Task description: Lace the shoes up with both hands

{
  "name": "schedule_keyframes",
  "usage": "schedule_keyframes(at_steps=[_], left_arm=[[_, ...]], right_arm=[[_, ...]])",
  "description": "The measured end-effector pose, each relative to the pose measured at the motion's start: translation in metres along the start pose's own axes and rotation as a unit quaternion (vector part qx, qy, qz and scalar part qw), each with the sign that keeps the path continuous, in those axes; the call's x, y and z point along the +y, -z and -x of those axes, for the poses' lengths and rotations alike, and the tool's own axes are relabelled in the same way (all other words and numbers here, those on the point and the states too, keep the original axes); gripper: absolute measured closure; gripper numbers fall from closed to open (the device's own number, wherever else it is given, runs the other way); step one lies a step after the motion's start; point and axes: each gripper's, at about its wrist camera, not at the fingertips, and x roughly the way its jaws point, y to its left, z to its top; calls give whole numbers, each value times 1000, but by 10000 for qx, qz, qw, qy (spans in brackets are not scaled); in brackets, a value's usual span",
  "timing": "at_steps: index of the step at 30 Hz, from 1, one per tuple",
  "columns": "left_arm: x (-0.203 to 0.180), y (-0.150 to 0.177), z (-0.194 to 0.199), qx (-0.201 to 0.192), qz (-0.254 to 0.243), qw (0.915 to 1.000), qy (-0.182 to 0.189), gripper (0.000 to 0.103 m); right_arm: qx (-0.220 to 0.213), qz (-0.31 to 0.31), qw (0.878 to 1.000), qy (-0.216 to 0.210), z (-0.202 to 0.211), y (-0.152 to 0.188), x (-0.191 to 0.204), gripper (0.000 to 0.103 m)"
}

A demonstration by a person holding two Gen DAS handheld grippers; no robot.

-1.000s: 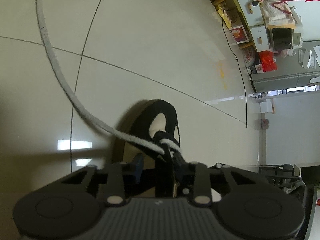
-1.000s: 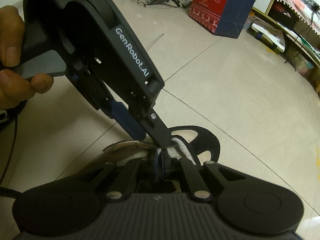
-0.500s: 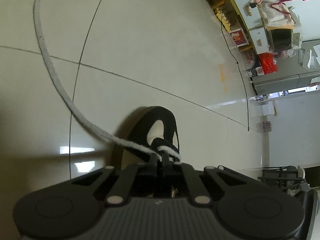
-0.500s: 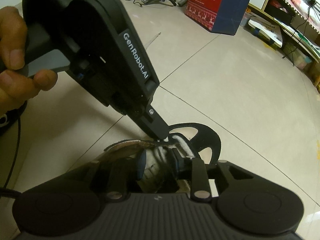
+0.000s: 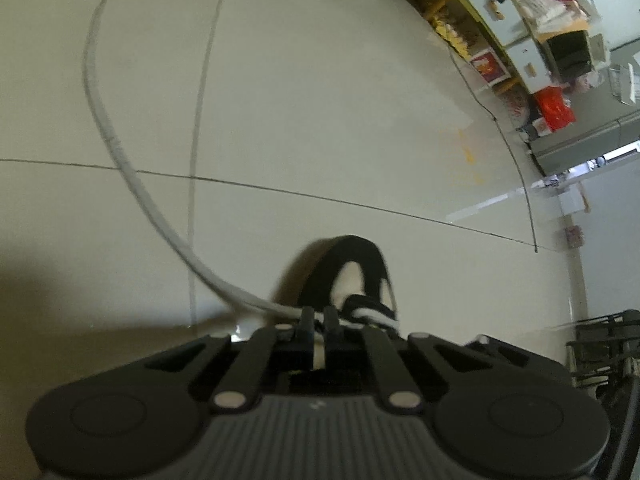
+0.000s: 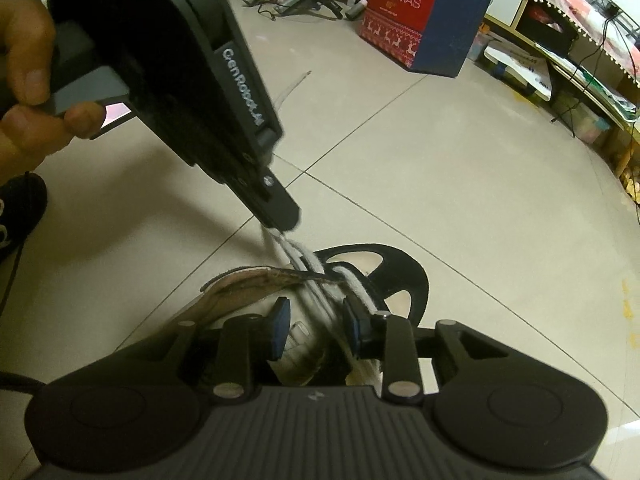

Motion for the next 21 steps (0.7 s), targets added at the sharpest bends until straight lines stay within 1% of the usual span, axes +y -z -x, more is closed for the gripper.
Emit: schedule_keyframes(at_steps=[2,3,5,8,11,13,15,17,21], left_arm=[[6,0,3,-26,-42,9999,-128,99],[8,0,5,-42,-92,9997,-203,99],[14,0,9,-75,-231,9990,-369,99],[27,0,14,-93,-242,9982,-541,98],[39,0,17,-83,-204,9973,-705,98],[46,0,18,-81,-259,9958,-870,98],[50,2,19,-91,-448,9923,-1148,98],[58,3,19,-66,-490,9896,-1348,98],[68,6,22,-39,-510,9869,-1531,96]], right_arm=[[-2,-23,10000,45,0,0,-1,70],[21,-38,9999,103,0,1,-1,66],[100,-134,9996,232,-2,3,-5,65],[167,-464,9984,270,-3,7,-16,65],[181,-848,9959,242,-1,12,-25,61],[196,-974,9947,252,-1,13,-28,59],[196,-989,9945,275,0,16,-28,59],[197,-964,9947,303,1,17,-27,59],[200,-953,9947,319,1,20,-25,59]])
